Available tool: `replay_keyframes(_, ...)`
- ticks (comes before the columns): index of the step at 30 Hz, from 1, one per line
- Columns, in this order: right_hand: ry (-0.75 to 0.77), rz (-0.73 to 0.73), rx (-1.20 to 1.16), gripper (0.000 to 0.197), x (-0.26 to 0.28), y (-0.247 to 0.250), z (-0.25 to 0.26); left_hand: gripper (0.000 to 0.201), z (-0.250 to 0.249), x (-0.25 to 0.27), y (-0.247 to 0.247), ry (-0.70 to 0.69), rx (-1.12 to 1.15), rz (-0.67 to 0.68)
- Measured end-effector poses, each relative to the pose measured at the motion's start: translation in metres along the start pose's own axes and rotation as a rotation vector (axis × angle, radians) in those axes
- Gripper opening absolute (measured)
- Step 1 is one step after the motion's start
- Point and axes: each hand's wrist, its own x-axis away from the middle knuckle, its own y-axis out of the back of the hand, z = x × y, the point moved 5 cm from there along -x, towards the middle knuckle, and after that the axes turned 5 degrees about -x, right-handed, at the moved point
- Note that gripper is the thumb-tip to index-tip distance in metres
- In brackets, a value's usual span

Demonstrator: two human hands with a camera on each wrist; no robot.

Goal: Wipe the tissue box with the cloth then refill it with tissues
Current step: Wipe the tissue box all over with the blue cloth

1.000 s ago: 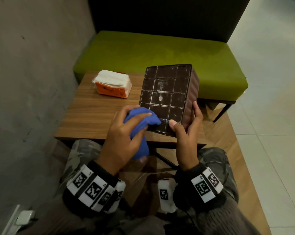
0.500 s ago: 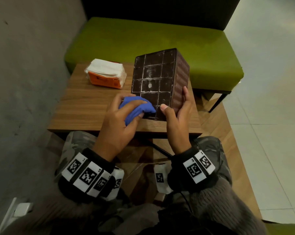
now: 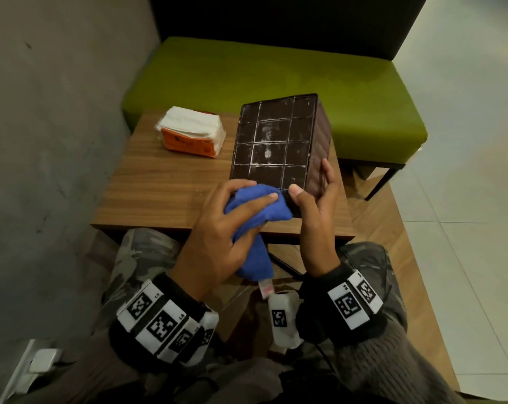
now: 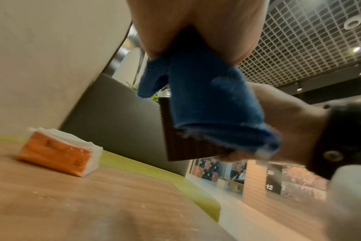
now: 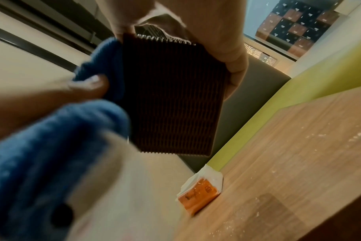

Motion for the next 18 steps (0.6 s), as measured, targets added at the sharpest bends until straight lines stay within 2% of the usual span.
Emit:
replay_keyframes(3, -0.043, 0.003, -0.071, 0.081, 0.0, 0.005, 0.001, 0.043, 0.023, 0.007, 0.011, 0.085, -0.012, -0.065)
replay_keyframes(7, -0.101, 0.026, -0.144, 0.084, -0.002, 0.005, 0.0, 0.043, 0.011, 0.019, 0.005, -0.036, -0.149, -0.009)
replay_keyframes(8, -0.123, 0.049, -0.145, 0.081, -0.002, 0.006, -0.002, 0.04, 0.014, 0.018, 0.007, -0.003, -0.154, -0.019)
replay_keyframes(10, -0.16, 0.099, -0.157, 0.071, -0.002, 0.008, -0.005, 0.031, 0.035, 0.015, 0.018, 0.236, -0.12, -0.135)
replay_keyframes(12, -0.202, 0.142, -0.197, 0.069, -0.003, 0.01, -0.007, 0.025, 0.061, 0.013, 0.029, 0.577, 0.095, -0.277)
replay_keyframes(13, -0.223, 0.17, -0.21, 0.071, -0.003, 0.009, -0.007, 0.027, 0.064, 0.011, 0.026, 0.694, 0.39, -0.271)
replay_keyframes(14, -0.241, 0.201, -0.21, 0.072, -0.002, 0.007, -0.008, 0.034, 0.062, 0.008, 0.016, 0.758, 0.743, -0.208)
replay_keyframes(15, -0.254, 0.235, -0.203, 0.073, -0.002, 0.006, -0.008, 0.045, 0.058, 0.006, 0.006, 0.794, 0.998, -0.132)
replay_keyframes(16, -0.26, 0.266, -0.193, 0.074, -0.002, 0.004, -0.008, 0.057, 0.056, 0.005, 0.0, 0.808, 1.098, -0.074)
replay_keyframes(18, -0.248, 0.318, -0.168, 0.074, -0.004, 0.002, -0.004, 0.083, 0.06, 0.006, -0.012, 0.824, 1.115, 0.001)
